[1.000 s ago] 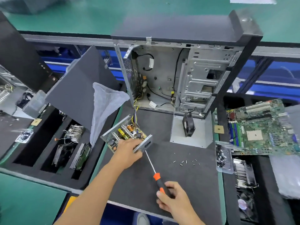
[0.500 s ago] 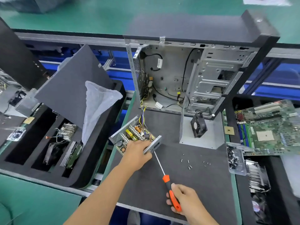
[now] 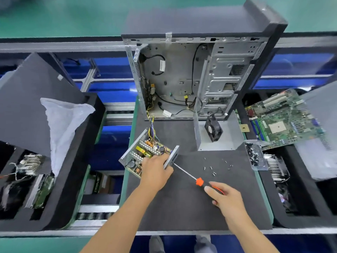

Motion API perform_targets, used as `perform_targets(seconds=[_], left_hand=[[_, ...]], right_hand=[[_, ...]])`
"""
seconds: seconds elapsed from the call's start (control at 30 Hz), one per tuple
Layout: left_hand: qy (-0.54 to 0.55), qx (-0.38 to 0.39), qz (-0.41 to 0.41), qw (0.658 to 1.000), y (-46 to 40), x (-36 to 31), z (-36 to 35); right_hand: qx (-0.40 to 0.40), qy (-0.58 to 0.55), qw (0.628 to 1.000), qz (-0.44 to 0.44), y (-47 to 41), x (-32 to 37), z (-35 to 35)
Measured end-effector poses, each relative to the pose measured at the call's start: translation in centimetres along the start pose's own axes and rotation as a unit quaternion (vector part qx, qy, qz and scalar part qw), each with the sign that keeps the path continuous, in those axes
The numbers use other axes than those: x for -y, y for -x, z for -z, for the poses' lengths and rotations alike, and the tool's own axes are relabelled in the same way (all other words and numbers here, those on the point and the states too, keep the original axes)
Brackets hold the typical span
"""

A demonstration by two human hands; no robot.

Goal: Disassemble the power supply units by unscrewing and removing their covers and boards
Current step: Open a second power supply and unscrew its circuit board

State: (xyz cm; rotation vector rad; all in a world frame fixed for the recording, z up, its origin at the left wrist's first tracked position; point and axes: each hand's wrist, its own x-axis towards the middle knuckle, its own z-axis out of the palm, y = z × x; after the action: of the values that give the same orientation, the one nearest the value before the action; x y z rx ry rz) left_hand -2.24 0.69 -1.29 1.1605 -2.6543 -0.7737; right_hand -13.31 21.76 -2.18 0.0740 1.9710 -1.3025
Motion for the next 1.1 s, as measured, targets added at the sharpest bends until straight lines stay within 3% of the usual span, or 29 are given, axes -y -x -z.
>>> perform_targets(seconds=[0.2,0.37,0.47,0.73,1.1], left_hand=[[-0.002,0.002,-0.001,1.000,-0.1,0.1,-0.1],[-0.016,0.006,0.004,1.000,-0.2,0.2,-0.3],[-0.019,0.002,0.002,1.000,-0.2,0.2,-0.3],[-0.027,0.002,-0.004,1.000,-0.3,0.3,-0.3],[-0.017,-0.002,-0.002,1.000,-0.3,-0.1,-0.8]], right_hand=[[-0.041,-0.046,0.998,0.032,-1.3,-0.4,0.7],[0.014,-0.157,0.987,-0.023,-2.0,-0.3,0.4],[0.024,-0.110,0.992,-0.058,-2.6,-0.5,0.6],[-0.009,0.009,1.000,0.010,-2.3,-2.2,0.4],[0.030,-0.168,0.984,0.045,-1.7,-2.7,1.3]])
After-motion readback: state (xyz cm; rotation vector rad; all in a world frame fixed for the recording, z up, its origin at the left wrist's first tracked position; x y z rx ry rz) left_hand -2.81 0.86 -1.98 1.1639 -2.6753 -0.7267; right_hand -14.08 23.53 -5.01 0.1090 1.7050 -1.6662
